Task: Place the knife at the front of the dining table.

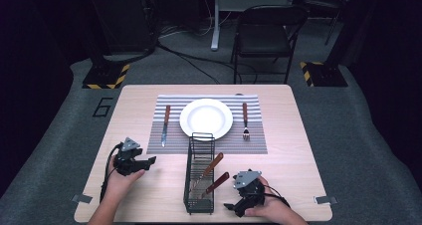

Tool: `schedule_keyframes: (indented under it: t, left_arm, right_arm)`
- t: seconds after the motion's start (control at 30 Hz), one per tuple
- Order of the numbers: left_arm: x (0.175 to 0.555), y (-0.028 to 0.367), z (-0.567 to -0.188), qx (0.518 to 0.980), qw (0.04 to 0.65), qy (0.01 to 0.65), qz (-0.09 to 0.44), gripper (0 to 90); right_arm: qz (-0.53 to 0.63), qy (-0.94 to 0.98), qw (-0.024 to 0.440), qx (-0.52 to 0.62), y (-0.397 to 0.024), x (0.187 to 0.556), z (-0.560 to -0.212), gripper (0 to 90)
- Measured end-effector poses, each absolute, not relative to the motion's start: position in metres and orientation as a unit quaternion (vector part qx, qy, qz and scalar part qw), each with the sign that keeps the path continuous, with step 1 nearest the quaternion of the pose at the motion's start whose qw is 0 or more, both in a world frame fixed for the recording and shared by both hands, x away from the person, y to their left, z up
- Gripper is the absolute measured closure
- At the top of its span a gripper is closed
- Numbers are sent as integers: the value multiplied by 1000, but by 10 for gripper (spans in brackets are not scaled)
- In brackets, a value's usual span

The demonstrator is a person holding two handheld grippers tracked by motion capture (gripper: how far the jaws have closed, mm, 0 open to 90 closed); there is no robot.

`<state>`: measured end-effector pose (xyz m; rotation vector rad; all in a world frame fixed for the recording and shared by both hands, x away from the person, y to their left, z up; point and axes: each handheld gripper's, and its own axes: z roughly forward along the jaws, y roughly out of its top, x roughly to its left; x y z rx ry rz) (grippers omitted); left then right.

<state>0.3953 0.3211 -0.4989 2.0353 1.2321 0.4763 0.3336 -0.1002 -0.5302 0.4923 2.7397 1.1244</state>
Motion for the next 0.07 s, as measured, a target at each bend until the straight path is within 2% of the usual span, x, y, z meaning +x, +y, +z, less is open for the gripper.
schedule_keyframes:
  t: [0.07]
  left_arm:
    - [396,325,-501,781,349,485,184,293]
  right_arm:
    - [374,910,70,164,-100,334,-530,0]
